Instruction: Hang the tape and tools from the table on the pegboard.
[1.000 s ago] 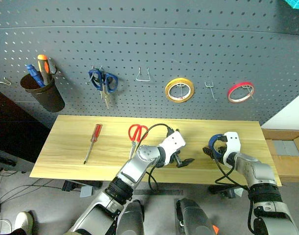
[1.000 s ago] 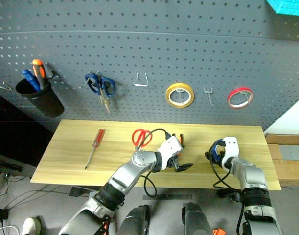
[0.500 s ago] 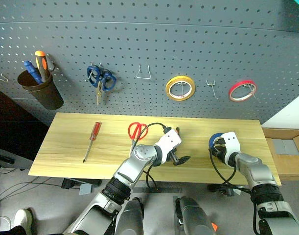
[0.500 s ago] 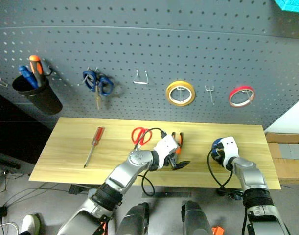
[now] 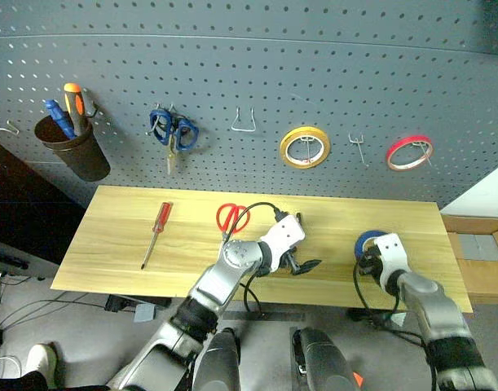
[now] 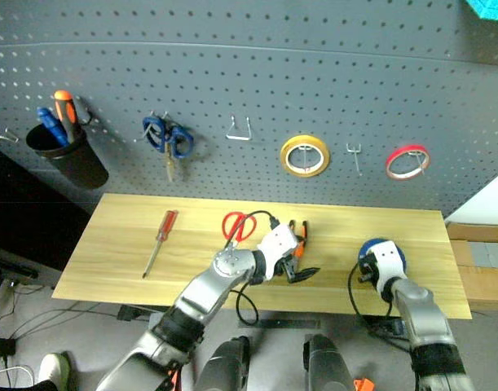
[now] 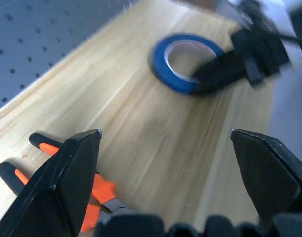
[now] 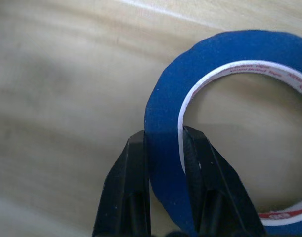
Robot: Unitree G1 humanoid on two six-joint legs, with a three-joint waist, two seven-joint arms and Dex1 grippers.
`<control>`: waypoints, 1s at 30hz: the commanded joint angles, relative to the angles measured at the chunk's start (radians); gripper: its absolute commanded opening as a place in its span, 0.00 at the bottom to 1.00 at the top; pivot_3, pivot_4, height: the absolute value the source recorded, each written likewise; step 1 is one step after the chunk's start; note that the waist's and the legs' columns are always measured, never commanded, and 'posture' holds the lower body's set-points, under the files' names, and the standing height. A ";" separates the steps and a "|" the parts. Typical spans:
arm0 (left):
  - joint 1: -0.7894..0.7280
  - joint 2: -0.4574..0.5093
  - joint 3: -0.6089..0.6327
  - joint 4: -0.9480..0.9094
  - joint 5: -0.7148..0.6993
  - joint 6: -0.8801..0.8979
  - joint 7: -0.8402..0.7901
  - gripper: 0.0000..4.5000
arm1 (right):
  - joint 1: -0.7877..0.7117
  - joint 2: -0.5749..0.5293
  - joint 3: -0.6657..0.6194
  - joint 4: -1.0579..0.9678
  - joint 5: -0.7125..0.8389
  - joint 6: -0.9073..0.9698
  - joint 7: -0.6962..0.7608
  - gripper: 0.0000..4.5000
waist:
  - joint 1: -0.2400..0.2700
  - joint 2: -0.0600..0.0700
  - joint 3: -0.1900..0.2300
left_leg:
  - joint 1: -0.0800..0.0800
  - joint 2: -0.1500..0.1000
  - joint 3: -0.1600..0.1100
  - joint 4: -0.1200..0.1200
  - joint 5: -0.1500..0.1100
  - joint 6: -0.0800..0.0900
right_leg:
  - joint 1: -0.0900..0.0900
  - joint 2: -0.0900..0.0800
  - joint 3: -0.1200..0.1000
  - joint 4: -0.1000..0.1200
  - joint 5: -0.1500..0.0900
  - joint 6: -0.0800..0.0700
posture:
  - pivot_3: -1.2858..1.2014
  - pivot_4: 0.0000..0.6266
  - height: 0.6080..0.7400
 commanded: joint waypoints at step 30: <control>-0.073 -0.030 0.167 -0.128 -0.035 -0.050 0.218 1.00 | -0.382 0.016 0.054 0.285 0.004 -0.534 0.079 0.09 | 0.003 -0.009 -0.144 | 0.021 0.000 0.001 0.001 0.003 -0.004 | 0.020 0.002 0.001 -0.001 0.003 0.000 | 0.54 0.03 1.00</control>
